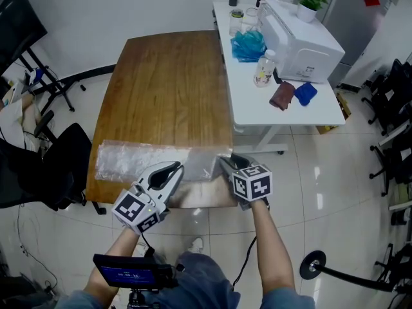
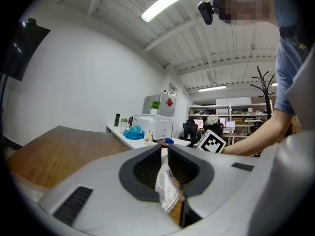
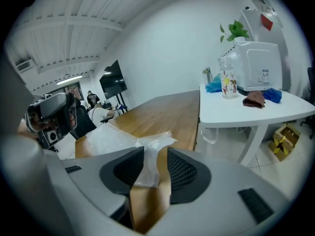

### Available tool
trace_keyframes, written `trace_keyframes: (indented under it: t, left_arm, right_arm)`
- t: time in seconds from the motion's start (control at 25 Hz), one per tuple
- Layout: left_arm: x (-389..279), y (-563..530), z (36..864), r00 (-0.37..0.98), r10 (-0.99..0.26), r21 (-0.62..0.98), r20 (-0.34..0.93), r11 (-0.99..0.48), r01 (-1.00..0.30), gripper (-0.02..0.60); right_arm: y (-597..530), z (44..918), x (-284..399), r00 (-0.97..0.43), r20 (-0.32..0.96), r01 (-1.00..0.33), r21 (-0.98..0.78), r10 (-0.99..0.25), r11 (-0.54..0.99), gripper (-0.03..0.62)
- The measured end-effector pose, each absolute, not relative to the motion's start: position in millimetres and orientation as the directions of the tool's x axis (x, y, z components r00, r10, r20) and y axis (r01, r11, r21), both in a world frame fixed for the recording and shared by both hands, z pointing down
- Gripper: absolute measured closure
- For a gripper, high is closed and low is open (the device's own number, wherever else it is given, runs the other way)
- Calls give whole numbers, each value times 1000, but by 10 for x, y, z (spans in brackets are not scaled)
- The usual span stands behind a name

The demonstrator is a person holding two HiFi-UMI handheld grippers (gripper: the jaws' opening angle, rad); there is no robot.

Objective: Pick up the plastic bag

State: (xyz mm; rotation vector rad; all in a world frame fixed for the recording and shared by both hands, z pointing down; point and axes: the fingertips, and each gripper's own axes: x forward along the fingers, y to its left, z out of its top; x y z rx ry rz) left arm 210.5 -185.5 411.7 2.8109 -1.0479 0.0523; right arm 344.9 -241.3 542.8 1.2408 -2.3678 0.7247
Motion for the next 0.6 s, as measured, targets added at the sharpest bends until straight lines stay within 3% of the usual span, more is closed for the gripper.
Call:
trace_keyframes:
  t: [0.08,0.6]
  left_arm:
    - [2107,-1857,4128,758,-647,120,84,-749,-652,537]
    - [2117,-1880,4147,759,-645,119,87,-750,-650,537]
  right_arm:
    - [-2437,5435,3473,-523,542,-847,-247,-658,470,397]
    - [-2464,5205,3459,-511,484,-857,-224,-710,463,396]
